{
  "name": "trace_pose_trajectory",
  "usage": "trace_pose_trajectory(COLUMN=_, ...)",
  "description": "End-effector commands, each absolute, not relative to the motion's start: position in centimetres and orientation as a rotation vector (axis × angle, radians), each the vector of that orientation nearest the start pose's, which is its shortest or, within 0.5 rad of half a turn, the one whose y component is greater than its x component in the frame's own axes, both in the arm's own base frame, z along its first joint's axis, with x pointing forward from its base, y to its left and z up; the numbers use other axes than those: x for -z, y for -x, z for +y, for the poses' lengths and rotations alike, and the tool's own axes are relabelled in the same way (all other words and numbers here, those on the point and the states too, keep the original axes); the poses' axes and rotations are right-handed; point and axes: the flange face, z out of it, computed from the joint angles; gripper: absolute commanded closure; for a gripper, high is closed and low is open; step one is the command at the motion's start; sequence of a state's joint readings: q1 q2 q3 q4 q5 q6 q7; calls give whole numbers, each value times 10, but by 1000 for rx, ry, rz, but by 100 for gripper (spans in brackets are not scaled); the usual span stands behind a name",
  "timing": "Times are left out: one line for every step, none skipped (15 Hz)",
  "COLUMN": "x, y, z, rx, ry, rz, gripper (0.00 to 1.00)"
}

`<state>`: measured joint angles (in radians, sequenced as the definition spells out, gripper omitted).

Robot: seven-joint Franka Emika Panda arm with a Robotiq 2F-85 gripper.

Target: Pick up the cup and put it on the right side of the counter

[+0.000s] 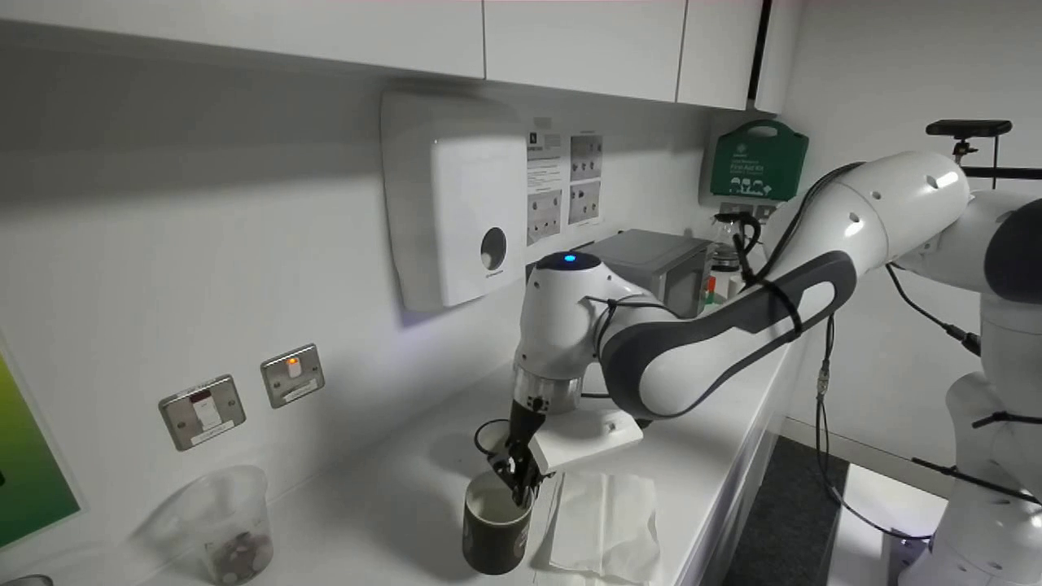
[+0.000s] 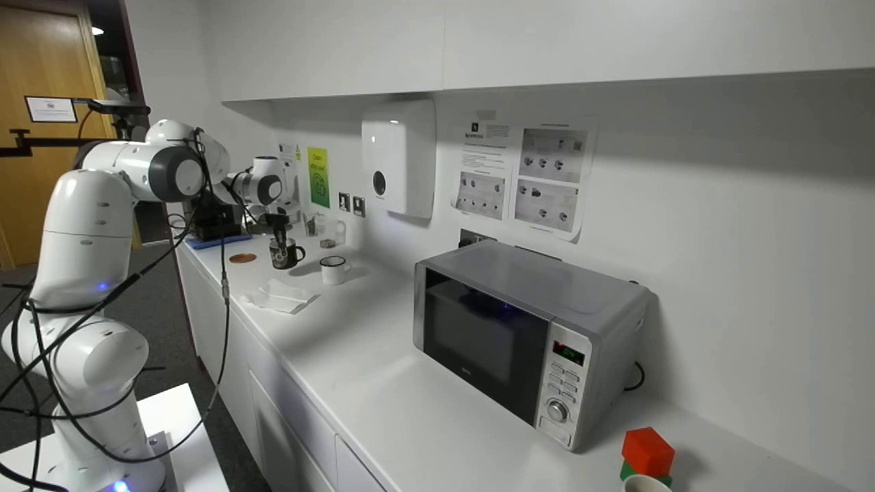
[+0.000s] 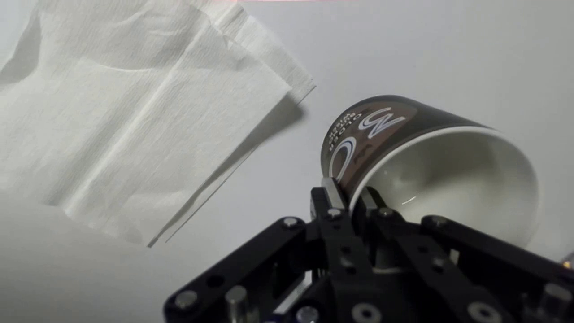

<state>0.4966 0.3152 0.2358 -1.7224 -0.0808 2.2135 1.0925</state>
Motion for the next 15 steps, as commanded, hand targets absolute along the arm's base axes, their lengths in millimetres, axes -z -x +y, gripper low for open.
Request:
trace_pose_trajectory(x=-487, y=-477, z=415, rx=297, ry=2917, rz=466, gripper=98)
trace_pose_trajectory(x=-497, y=-473, z=410, rx=349, ry=2935, rz=453, gripper=98)
trace_pose_trajectory(x=-503, y=-469, z=404, rx=375, ry=2960, rz=431, gripper=98)
trace_pose_trajectory(x=-508, y=-464, z=397, rx=399, ry=2990, rz=415, gripper=98)
trace_pose_trajectory(x=-512, y=-461, z=389, rx=424, ry=3020, rz=408, gripper=98)
trace_pose_trajectory(x=-515, y=-456, z=382, rx=426, ry=3050, rz=394, gripper=98)
trace_pose_trajectory(x=-517, y=-453, z=372, rx=438, ry=3070, rz=390, gripper=98)
trace_pose_trajectory(x=-518, y=-450, z=361, rx=438, ry=3086, rz=386, gripper=98)
trace_pose_trajectory(x=-520, y=-448, z=350, rx=433, ry=3096, rz=391, gripper=98)
trace_pose_trajectory(x=-520, y=-446, z=339, rx=426, ry=3106, rz=399, gripper=98)
trace_pose_trajectory(x=-521, y=-446, z=326, rx=426, ry=3111, rz=406, gripper=98)
trace_pose_trajectory(x=-523, y=-443, z=315, rx=431, ry=3116, rz=413, gripper=98)
trace_pose_trajectory(x=-524, y=-441, z=304, rx=444, ry=3117, rz=419, gripper=98)
trace_pose_trajectory(x=-525, y=-438, z=292, rx=446, ry=3115, rz=427, gripper=98)
trace_pose_trajectory(x=-527, y=-436, z=279, rx=450, ry=3107, rz=448, gripper=98)
